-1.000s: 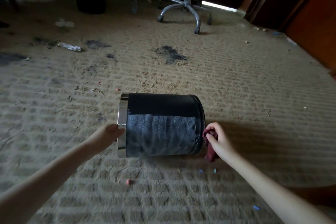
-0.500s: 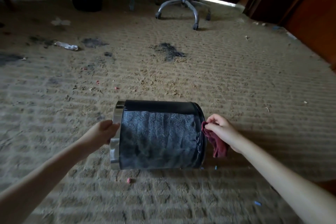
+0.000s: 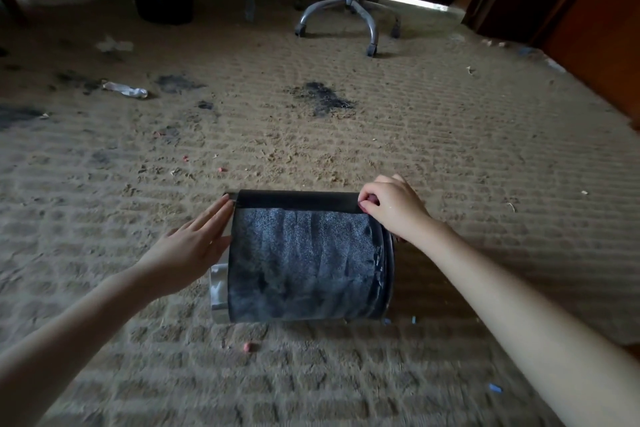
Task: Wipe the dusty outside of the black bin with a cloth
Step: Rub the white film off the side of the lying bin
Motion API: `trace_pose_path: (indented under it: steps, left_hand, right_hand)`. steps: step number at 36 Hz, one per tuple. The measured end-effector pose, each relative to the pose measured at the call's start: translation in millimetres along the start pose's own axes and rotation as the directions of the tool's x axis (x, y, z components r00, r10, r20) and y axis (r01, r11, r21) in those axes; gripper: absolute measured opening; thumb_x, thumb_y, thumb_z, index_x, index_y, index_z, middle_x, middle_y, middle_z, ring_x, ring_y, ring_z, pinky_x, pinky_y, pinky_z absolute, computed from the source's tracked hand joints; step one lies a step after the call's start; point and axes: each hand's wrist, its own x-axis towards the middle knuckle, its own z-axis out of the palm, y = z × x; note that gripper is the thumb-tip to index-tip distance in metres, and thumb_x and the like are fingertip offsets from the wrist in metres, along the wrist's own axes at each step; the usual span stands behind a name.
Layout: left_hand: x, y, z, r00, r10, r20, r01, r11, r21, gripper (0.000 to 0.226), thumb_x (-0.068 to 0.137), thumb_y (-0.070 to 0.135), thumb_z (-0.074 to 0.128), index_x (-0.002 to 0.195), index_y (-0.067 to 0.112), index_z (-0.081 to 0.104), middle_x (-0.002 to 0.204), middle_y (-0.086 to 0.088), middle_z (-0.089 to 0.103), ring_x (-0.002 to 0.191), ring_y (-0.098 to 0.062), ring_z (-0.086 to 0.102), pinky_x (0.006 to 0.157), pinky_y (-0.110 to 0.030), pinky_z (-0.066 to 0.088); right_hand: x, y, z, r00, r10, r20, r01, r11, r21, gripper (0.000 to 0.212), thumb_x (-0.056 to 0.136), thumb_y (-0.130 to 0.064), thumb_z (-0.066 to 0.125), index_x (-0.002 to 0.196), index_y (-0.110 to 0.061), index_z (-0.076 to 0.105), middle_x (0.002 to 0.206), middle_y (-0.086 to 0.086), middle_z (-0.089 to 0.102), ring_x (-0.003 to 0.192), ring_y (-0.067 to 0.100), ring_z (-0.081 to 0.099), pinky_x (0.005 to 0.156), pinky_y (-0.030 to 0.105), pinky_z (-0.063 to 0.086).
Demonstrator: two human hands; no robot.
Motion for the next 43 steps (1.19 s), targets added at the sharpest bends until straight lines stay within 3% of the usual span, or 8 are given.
trace_pose_path:
  steps: [5, 11, 17, 19, 23, 30, 38, 43]
  left_hand:
    - [5.7, 5.6, -3.6, 1.000, -0.022, 0.006, 0.022, 0.999, -0.025, 0.066, 0.086, 0.057, 0.008, 0.145, 0.036, -0.010, 0.149, 0.024, -0.016, 0.138, -0.015, 0.027, 0.104, -0.040, 0.038]
    - [12.0, 3.8, -5.1, 1.000, -0.020, 0.003, 0.020, 0.995, -0.102, 0.068, 0.085, 0.055, 0.013, 0.147, 0.033, -0.004, 0.150, 0.023, -0.011, 0.140, -0.014, 0.021, 0.106, -0.039, 0.038]
    - [17.7, -0.4, -2.0, 0.999, -0.031, -0.021, 0.027, 0.986, -0.166, 0.070, 0.084, 0.056, 0.016, 0.148, 0.032, 0.001, 0.149, 0.026, -0.006, 0.141, -0.012, 0.020, 0.107, -0.041, 0.036]
    - [17.9, -2.4, 0.0, 0.999, -0.022, -0.024, 0.018, 0.986, -0.167, 0.068, 0.086, 0.055, 0.018, 0.147, 0.033, 0.001, 0.149, 0.027, -0.007, 0.141, -0.011, 0.019, 0.107, -0.040, 0.036]
    - [12.7, -2.2, 1.1, 1.000, 0.000, -0.030, -0.005, 0.983, -0.181, 0.071, 0.084, 0.065, 0.016, 0.147, 0.035, 0.001, 0.149, 0.027, -0.010, 0.134, -0.005, 0.025, 0.102, -0.037, 0.041]
    - [10.9, -3.3, 4.0, 0.999, 0.005, -0.042, -0.014, 0.977, -0.214, 0.073, 0.081, 0.062, 0.016, 0.147, 0.035, 0.001, 0.149, 0.029, -0.011, 0.139, -0.007, 0.017, 0.109, -0.036, 0.033]
    - [14.1, -5.2, 7.9, 0.999, -0.004, -0.048, -0.006, 0.977, -0.211, 0.073, 0.082, 0.062, 0.015, 0.148, 0.034, 0.002, 0.149, 0.029, -0.011, 0.140, -0.008, 0.015, 0.109, -0.039, 0.032]
    - [14.2, -7.0, 7.8, 0.999, 0.000, -0.047, -0.009, 0.983, -0.182, 0.073, 0.082, 0.065, 0.011, 0.147, 0.035, 0.000, 0.149, 0.028, -0.011, 0.141, -0.011, 0.018, 0.106, -0.042, 0.037]
  right_hand:
    - [-21.5, 5.5, 6.9, 0.991, -0.092, -0.094, 0.090, 0.996, -0.016, 0.008, 0.089, -0.019, 0.060, 0.087, -0.014, 0.066, 0.083, -0.008, 0.049, 0.086, 0.017, 0.038, 0.078, 0.030, 0.038]
    - [-69.4, 6.9, 27.0, 0.951, -0.194, -0.239, 0.187, 0.981, -0.054, 0.004, 0.079, -0.008, 0.069, 0.079, -0.009, 0.066, 0.081, 0.001, 0.059, 0.079, 0.020, 0.048, 0.070, 0.023, 0.036]
    - [-118.2, 9.4, 49.9, 0.933, -0.324, -0.157, 0.310, 0.945, -0.108, 0.005, 0.080, -0.006, 0.068, 0.079, -0.008, 0.064, 0.082, 0.002, 0.058, 0.075, 0.018, 0.050, 0.061, 0.030, 0.048]
    - [-112.4, 10.5, 40.3, 0.931, -0.297, -0.211, 0.290, 0.955, -0.064, 0.001, 0.081, -0.007, 0.066, 0.081, -0.008, 0.065, 0.083, 0.002, 0.059, 0.077, 0.017, 0.052, 0.068, 0.027, 0.046]
    - [-64.0, 2.3, -0.1, 0.950, -0.061, -0.307, 0.087, 0.993, 0.073, 0.003, 0.083, -0.005, 0.066, 0.083, -0.008, 0.064, 0.086, 0.004, 0.059, 0.086, 0.019, 0.052, 0.072, 0.024, 0.036]
    - [3.8, 0.0, -3.2, 0.996, 0.054, -0.065, -0.051, 0.997, 0.050, 0.007, 0.090, -0.019, 0.057, 0.083, -0.018, 0.057, 0.088, -0.007, 0.047, 0.096, 0.015, 0.043, 0.078, 0.027, 0.033]
    - [-64.3, -1.4, 37.0, 0.946, -0.095, -0.311, 0.100, 0.995, 0.000, 0.011, 0.081, 0.001, 0.062, 0.075, -0.007, 0.056, 0.080, 0.006, 0.056, 0.078, 0.026, 0.052, 0.065, 0.034, 0.045]
    - [-124.9, 1.6, 64.2, 0.943, -0.207, -0.262, 0.201, 0.978, -0.050, 0.019, 0.074, 0.007, 0.070, 0.078, -0.007, 0.059, 0.080, 0.003, 0.058, 0.076, 0.015, 0.047, 0.069, 0.023, 0.039]
